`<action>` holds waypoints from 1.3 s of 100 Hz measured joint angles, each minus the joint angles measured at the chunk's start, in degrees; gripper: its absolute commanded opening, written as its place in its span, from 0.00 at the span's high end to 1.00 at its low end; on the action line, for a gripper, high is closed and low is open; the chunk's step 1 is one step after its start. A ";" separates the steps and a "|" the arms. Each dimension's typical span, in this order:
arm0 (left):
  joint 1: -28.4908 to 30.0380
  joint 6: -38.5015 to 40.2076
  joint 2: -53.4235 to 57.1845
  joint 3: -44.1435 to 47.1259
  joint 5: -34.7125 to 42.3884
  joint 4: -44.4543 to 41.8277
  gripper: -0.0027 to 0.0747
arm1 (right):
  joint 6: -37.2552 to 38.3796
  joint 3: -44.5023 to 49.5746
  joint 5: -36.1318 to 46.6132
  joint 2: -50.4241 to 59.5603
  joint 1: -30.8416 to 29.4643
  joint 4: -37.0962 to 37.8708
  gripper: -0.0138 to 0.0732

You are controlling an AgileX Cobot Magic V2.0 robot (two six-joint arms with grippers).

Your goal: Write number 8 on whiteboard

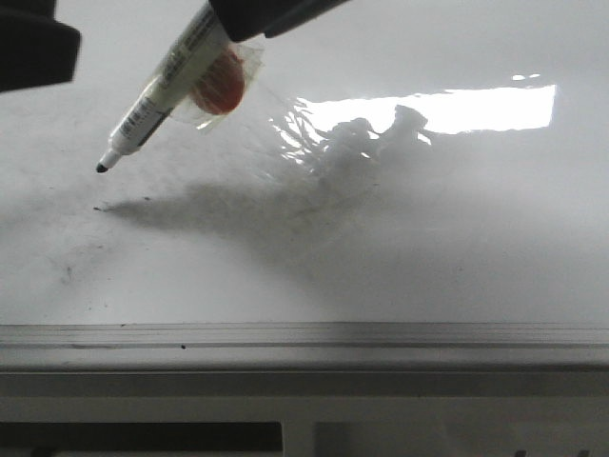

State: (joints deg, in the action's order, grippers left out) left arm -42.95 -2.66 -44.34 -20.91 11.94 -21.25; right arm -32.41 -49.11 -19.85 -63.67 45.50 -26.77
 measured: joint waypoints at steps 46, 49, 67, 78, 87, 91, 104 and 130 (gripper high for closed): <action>7.65 0.10 20.80 0.00 -10.62 10.24 0.68 | 6.10 -6.37 -5.43 2.92 -8.83 0.00 0.91; 8.16 0.21 20.91 0.00 -10.73 10.76 0.68 | 6.44 -7.19 -6.31 2.92 -9.96 0.06 0.91; 9.20 0.21 20.91 0.00 -11.06 12.30 0.68 | 7.27 -9.98 -10.46 2.28 -13.71 0.95 0.89; 9.20 0.21 20.91 0.00 -11.06 12.51 0.68 | 7.75 -10.06 -11.65 0.34 -14.21 2.15 0.89; 9.20 0.21 20.91 0.00 -11.06 12.65 0.68 | 7.85 -10.20 -13.01 -1.62 -14.21 1.54 0.89; 9.20 0.21 20.91 0.00 -11.06 12.65 0.68 | 7.95 -10.24 -13.78 -2.12 -14.21 1.12 0.89; 9.20 0.21 20.91 0.00 -11.06 12.65 0.68 | 9.59 -10.24 -16.43 -1.94 -14.10 3.14 0.89; 9.20 0.32 20.91 0.00 -11.06 12.65 0.68 | 15.89 -9.43 -23.27 2.34 -13.33 12.01 0.89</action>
State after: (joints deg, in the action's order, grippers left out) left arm -33.75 -2.34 -23.43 -20.91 0.88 -8.60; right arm -16.53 -58.54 -43.12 -61.34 32.18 -14.76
